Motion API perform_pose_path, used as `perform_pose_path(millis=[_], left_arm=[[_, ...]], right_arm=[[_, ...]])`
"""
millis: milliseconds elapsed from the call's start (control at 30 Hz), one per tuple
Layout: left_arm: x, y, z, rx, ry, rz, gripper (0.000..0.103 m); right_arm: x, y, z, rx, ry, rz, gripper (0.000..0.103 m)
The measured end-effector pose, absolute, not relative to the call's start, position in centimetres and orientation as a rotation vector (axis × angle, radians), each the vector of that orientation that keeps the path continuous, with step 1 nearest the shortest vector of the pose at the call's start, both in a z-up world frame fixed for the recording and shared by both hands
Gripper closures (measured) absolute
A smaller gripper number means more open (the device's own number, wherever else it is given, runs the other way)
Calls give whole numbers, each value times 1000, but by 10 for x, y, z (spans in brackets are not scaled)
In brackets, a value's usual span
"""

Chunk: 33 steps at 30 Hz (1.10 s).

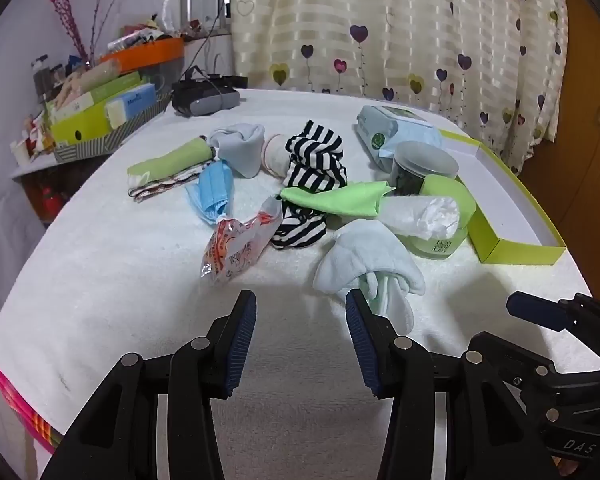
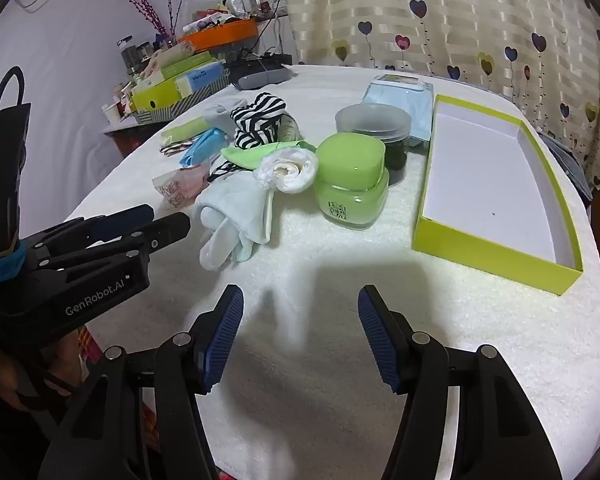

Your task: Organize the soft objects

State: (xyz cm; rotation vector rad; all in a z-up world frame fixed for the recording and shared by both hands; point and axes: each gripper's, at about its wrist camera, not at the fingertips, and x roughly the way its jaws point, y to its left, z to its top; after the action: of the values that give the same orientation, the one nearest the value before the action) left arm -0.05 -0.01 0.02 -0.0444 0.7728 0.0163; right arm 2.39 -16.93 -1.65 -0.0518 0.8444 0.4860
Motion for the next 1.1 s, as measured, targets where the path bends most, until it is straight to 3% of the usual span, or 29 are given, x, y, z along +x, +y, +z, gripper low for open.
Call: perform_pose_path(millis=[1100], left_arm=[[-5,-1,0,-12,778,19,57]], right_arm=[[21,-171,-12,-46,824,489,42]])
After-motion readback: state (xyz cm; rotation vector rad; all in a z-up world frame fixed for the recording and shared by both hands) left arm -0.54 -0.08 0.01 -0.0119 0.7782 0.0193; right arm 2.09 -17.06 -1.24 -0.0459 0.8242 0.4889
